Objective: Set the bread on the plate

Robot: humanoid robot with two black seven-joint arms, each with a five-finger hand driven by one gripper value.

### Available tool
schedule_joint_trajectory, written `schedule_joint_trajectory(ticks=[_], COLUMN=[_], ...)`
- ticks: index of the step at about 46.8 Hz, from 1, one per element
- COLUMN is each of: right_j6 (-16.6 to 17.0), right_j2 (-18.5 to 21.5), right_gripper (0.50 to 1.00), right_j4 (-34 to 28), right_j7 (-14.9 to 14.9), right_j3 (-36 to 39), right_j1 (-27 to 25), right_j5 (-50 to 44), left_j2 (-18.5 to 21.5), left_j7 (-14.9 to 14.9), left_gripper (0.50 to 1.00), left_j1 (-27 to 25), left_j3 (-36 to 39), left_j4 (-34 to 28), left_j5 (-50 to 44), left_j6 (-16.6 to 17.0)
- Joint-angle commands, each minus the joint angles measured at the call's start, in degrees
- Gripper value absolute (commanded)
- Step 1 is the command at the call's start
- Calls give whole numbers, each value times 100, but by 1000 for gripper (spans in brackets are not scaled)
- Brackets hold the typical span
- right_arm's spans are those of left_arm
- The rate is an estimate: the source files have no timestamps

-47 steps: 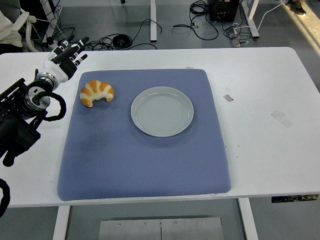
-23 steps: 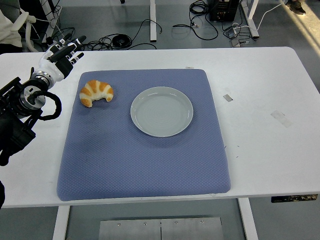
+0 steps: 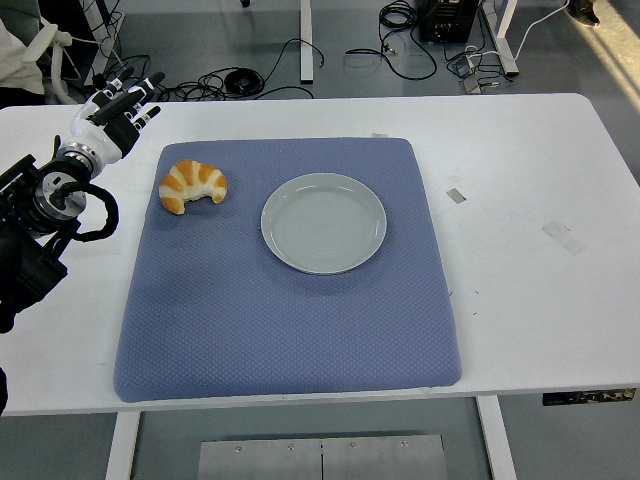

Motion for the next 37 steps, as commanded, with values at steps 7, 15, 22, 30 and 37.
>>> schedule_joint_trajectory(ticks=[7, 15, 22, 30, 37], right_j6=[1, 1, 1, 1, 1], right_j2=[0, 0, 0, 0, 0], right_gripper=[1000, 1000, 1000, 1000, 1000], right_j4=[1, 1, -8, 1, 1], right_j7=[0, 0, 0, 0, 0], right_j3=[0, 0, 0, 0, 0], right_j1=[0, 0, 0, 0, 0], right_j5=[-1, -1, -1, -1, -1], left_j2=[15, 23, 67, 67, 67], left_j7=[12, 3, 3, 3, 3], left_gripper=[983, 983, 983, 983, 983], left_j1=[-18, 0, 0, -9, 0], left_j3=[82, 258, 267, 609, 636], left_j4=[1, 1, 1, 1, 1], left_j5=[11, 11, 20, 20, 11], left_j6=[-9, -9, -9, -9, -9])
